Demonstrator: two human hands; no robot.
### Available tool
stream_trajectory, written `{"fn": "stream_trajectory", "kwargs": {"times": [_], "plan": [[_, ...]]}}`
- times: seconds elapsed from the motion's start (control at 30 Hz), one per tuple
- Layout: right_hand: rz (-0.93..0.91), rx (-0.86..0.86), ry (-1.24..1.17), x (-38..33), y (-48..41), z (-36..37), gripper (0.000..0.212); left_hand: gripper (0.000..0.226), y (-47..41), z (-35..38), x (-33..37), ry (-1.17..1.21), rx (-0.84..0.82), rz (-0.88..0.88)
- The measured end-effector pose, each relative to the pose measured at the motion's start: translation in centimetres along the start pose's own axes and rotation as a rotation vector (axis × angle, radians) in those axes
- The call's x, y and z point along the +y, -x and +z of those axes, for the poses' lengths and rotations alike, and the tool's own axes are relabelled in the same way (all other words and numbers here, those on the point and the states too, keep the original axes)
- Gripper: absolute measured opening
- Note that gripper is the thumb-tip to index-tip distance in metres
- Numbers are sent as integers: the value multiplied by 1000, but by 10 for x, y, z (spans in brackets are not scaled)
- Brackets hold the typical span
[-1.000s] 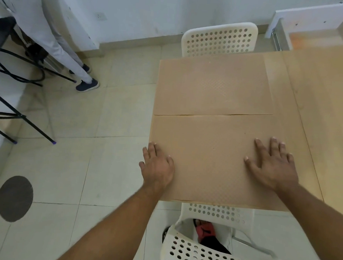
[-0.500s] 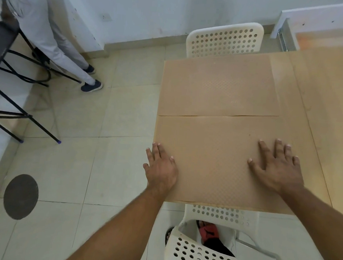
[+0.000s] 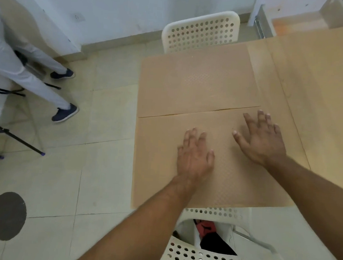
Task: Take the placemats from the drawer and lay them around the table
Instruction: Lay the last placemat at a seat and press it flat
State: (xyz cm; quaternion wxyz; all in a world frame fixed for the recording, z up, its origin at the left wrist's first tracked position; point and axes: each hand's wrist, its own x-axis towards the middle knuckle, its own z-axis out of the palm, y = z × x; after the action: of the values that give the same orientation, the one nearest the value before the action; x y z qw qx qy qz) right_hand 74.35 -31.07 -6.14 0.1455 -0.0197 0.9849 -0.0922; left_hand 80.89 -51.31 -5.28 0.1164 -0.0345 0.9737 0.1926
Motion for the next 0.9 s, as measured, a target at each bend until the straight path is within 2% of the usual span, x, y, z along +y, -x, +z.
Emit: {"fn": "stream_trajectory", "kwargs": {"times": [0.1,0.27,0.5,0.67,0.77,0.9], "plan": [[-30,5,29,0,-20,12,80,57,-8,28,35,19,-5,121],[-60,56,12,6,-17,33,72,61,-12,61,41,-71,4,135],[-18,103,11,13,91,62,66,60,-12,66,42,-74,3,130],[-15,98,9,16,92,63,68,58,39,68,32,-99,-64,199],[-22,82,5,16,93,64,67,62,72,58,-7,-120,-61,92],[-16,62,1,15,92,60,66,66,75,24,-83,-124,42,-138]]}}
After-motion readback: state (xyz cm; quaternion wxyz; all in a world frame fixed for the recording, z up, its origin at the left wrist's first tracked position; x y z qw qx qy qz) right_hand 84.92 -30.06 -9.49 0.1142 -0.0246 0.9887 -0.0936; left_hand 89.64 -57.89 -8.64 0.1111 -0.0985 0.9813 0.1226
